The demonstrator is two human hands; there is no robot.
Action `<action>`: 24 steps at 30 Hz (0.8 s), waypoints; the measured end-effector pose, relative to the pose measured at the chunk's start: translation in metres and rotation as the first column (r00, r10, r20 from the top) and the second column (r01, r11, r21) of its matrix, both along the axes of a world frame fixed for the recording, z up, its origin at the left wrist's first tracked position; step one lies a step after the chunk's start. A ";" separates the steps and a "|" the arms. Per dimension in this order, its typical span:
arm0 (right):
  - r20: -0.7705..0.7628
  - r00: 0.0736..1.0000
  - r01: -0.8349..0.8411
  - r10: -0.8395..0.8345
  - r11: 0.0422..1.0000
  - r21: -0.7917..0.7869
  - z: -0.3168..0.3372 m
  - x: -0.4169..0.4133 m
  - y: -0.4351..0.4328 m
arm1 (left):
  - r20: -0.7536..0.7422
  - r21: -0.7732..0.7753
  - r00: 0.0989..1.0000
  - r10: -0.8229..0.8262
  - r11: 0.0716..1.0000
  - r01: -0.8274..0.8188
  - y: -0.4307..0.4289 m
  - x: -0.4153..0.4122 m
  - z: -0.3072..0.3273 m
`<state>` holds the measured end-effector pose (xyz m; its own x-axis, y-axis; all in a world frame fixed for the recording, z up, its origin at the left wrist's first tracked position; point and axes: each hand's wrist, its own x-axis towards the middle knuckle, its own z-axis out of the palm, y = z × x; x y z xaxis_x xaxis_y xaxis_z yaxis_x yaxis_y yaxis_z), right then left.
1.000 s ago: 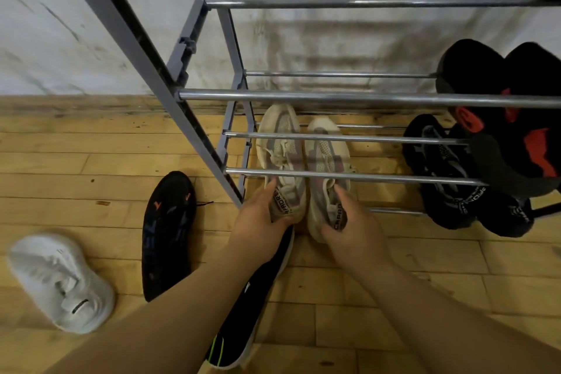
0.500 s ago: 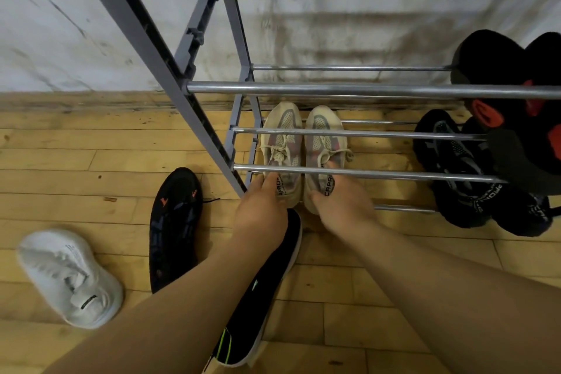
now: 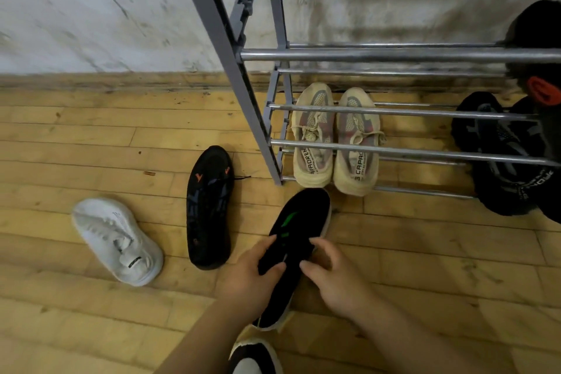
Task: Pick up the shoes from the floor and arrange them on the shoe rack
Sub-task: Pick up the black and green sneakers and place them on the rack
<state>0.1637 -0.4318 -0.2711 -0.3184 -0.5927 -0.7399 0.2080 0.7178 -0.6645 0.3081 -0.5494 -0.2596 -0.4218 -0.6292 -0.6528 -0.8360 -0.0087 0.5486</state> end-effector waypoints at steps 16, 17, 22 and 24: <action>0.191 0.897 -0.353 0.398 0.906 -0.232 0.159 0.036 -0.070 | -0.520 0.250 0.618 0.590 0.797 -0.550 0.002 0.112 0.129; 0.196 0.860 -0.421 0.471 0.872 -0.250 0.184 0.037 -0.077 | -0.563 0.265 0.559 0.609 0.774 -0.575 0.003 0.122 0.143; 0.070 0.657 -0.723 0.751 0.653 -0.226 0.295 0.081 -0.102 | -0.745 0.320 0.295 0.599 0.708 -0.629 0.020 0.172 0.214; -0.015 0.617 -0.773 0.787 0.602 -0.203 0.327 0.115 -0.101 | -0.774 0.378 0.179 0.608 0.669 -0.640 0.030 0.196 0.236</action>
